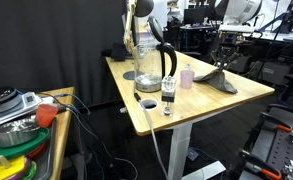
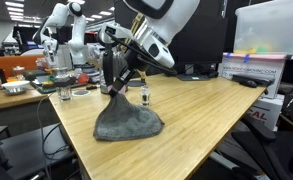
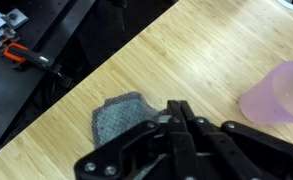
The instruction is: Fold the towel
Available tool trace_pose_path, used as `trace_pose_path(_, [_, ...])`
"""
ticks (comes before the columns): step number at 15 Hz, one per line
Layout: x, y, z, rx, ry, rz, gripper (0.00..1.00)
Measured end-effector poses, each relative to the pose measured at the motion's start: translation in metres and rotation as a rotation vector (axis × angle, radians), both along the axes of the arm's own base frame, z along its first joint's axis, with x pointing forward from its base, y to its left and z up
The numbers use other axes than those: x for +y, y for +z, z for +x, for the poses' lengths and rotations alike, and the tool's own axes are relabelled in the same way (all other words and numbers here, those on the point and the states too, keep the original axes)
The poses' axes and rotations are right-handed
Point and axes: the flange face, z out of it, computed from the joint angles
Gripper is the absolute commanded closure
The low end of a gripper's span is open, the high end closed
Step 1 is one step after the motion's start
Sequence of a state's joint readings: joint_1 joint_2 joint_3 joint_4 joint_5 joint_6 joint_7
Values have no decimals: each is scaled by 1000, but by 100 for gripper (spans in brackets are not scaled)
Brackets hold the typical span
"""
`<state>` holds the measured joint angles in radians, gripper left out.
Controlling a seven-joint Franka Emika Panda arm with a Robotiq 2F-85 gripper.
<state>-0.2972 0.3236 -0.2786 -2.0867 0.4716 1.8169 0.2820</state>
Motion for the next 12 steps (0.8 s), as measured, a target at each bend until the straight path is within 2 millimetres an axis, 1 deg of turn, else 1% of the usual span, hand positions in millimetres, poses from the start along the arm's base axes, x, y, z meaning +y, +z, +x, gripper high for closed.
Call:
trace_pose_path(3, [-1, -1, 1, 19, -81, 12, 99])
trace_pose_path(7, [1, -8, 7, 56, -181, 27, 99])
trace_pose_path(9, [-3, -8, 9, 70, -243, 24, 99])
trace_pose_path(12, [-18, -6, 7, 84, -337, -16, 99])
